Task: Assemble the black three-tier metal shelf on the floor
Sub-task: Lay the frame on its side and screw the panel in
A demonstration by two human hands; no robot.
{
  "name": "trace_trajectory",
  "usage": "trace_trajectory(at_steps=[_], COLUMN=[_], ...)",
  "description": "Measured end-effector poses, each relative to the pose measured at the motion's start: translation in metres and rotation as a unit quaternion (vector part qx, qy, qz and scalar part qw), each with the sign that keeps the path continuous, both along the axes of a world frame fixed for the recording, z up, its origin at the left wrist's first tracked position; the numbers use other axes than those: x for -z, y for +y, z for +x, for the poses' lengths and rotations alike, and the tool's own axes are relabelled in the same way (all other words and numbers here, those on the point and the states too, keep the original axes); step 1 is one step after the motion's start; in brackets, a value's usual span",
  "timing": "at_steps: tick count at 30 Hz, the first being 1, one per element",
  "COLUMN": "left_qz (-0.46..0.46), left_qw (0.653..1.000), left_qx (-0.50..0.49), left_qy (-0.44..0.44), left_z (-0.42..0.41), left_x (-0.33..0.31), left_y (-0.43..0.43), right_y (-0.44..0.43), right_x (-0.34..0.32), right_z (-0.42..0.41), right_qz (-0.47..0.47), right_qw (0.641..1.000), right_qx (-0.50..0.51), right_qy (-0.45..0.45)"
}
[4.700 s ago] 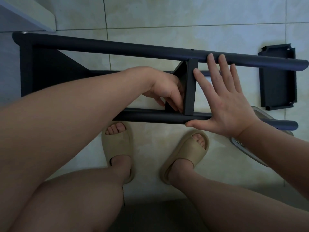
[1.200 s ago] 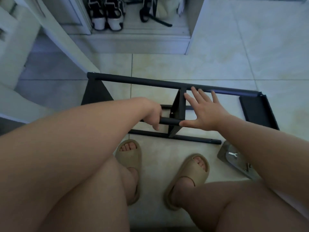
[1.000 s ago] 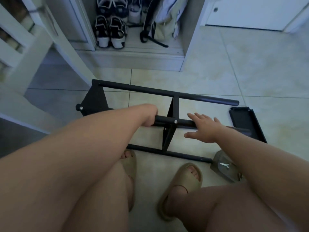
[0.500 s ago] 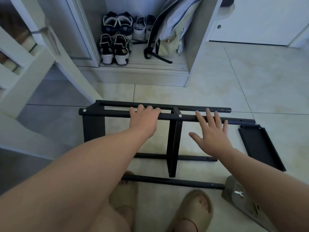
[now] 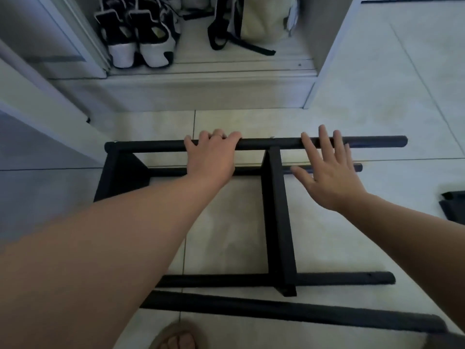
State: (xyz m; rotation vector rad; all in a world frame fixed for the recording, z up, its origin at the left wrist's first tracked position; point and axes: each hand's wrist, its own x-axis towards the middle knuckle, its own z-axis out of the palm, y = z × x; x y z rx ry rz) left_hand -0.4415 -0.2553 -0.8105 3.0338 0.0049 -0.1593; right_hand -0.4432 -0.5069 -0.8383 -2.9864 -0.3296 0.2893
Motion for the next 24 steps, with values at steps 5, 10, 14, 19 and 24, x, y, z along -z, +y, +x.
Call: trace_trajectory(at_steps=[5, 10, 14, 19, 24], left_qz=[-0.048, -0.105, -0.267, -0.374, -0.377], left_qw=[0.997, 0.990, 0.948, 0.850, 0.840], left_qx=[-0.002, 0.038, -0.037, -0.121, -0.162], left_qy=[-0.056, -0.090, 0.171, 0.350, 0.354], left_z=[0.004, -0.044, -0.093, -0.135, -0.138], left_x=[0.014, 0.000, -0.012, -0.024, -0.032], left_y=[0.005, -0.011, -0.037, -0.066, -0.086], right_y=[0.003, 0.000, -0.006, -0.019, -0.035], right_x=[0.003, -0.031, -0.059, -0.068, -0.055], right_z=[0.010, -0.041, -0.104, -0.169, -0.189], right_qz=[0.031, 0.079, 0.124, 0.013, -0.065], right_qw=[0.999, 0.995, 0.982, 0.970, 0.964], right_qx=[0.006, -0.005, -0.022, -0.045, -0.058], right_qy=[0.008, 0.054, 0.139, 0.238, 0.250])
